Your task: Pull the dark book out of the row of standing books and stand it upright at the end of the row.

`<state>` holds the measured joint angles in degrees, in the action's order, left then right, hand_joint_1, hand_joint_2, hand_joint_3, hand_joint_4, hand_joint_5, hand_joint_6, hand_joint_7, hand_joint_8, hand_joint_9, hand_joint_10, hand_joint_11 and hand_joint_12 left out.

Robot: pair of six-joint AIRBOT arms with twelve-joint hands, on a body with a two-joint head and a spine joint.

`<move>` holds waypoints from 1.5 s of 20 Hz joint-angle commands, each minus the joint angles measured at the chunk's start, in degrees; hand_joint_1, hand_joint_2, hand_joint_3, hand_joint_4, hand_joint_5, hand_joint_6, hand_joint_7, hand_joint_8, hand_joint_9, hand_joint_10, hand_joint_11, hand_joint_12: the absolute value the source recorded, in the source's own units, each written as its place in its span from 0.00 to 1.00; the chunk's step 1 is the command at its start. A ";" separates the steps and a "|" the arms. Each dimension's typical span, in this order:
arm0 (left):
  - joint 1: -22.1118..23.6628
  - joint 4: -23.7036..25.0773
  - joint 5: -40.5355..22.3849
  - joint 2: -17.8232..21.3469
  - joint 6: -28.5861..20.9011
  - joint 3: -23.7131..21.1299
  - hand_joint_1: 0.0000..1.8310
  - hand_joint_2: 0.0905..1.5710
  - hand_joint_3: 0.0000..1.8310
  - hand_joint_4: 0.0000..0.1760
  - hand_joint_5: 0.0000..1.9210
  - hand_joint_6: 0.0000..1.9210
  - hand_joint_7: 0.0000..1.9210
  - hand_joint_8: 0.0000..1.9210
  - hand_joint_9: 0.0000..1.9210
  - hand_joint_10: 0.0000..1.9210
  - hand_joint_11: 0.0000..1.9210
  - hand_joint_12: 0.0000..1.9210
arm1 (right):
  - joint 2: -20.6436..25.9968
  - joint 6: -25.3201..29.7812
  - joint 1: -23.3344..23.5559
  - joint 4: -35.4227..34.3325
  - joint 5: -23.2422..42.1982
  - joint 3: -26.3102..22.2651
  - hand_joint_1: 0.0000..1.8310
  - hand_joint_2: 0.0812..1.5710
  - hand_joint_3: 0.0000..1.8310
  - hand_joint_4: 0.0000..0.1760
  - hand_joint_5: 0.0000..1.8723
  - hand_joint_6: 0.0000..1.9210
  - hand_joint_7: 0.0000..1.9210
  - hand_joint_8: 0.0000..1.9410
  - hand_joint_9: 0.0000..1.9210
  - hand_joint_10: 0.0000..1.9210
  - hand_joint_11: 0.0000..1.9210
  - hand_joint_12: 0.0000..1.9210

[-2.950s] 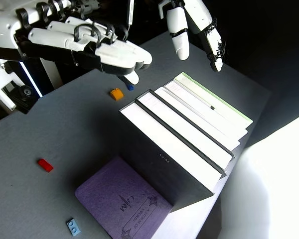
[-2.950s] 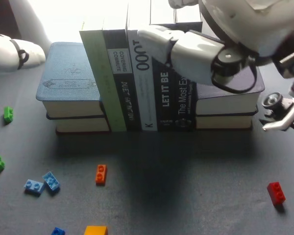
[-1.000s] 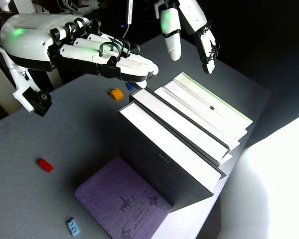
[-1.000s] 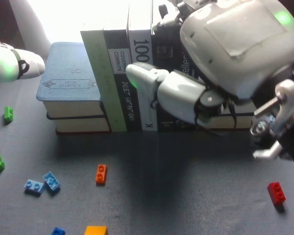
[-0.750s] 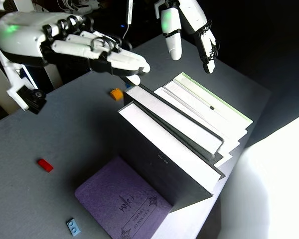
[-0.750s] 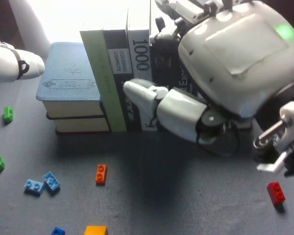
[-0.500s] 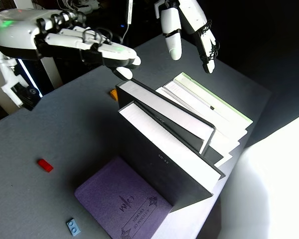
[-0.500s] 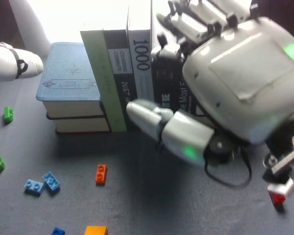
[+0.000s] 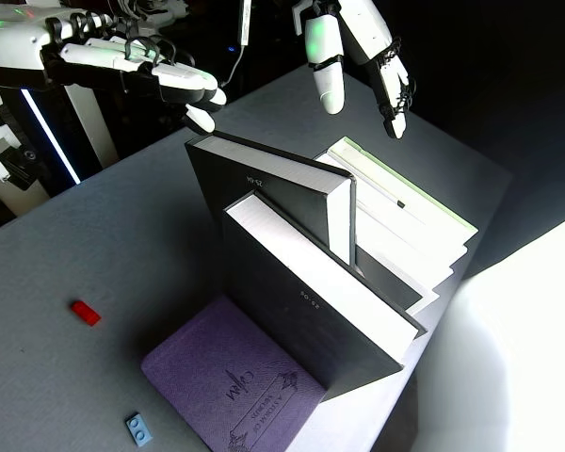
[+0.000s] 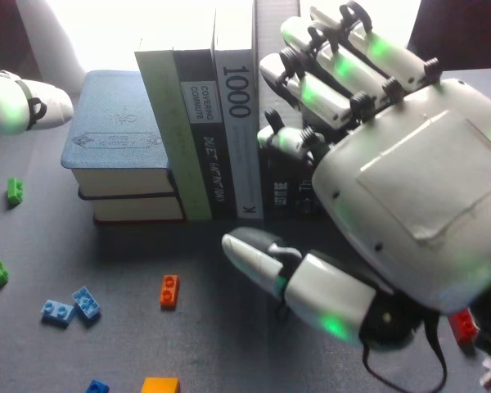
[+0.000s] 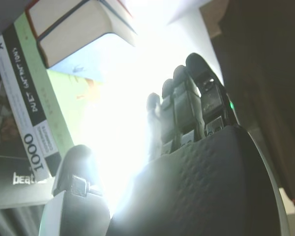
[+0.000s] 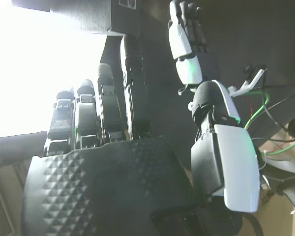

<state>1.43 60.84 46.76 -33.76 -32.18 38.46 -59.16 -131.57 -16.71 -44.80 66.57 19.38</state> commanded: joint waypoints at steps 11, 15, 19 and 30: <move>0.81 4.56 -1.05 0.56 -0.01 0.22 0.04 0.78 0.00 0.29 0.10 0.00 0.10 0.00 0.11 0.00 0.00 0.37 | 0.83 -3.73 -4.17 0.87 2.06 -1.57 0.00 0.75 0.00 0.00 0.46 0.00 0.15 0.00 0.04 0.00 0.00 0.00; 0.83 4.56 -1.05 0.55 -0.01 0.22 0.03 0.78 0.00 0.35 0.08 0.00 0.10 0.00 0.11 0.00 0.00 0.33 | 0.89 -4.56 -6.69 1.18 1.23 -1.34 0.00 0.75 0.00 0.00 0.45 0.00 0.15 0.00 0.04 0.00 0.00 0.00; 0.82 4.56 -1.05 0.55 -0.01 0.22 0.02 0.77 0.00 0.32 0.10 0.00 0.11 0.00 0.12 0.00 0.00 0.37 | 0.82 -4.58 -10.29 3.56 0.41 -1.26 0.00 0.75 0.00 0.00 0.46 0.00 0.14 0.00 0.04 0.00 0.00 0.00; 0.85 4.56 -1.05 0.55 -0.01 0.21 0.04 0.77 0.00 0.38 0.10 0.00 0.11 0.00 0.12 0.01 0.00 0.38 | -0.10 -2.20 -15.77 3.55 -3.60 0.73 0.00 0.75 0.00 0.00 0.45 0.00 0.14 0.00 0.04 0.00 0.00 0.00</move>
<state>1.45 61.01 46.72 -33.76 -32.18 38.52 -59.55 -133.73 -32.64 -44.56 58.48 20.16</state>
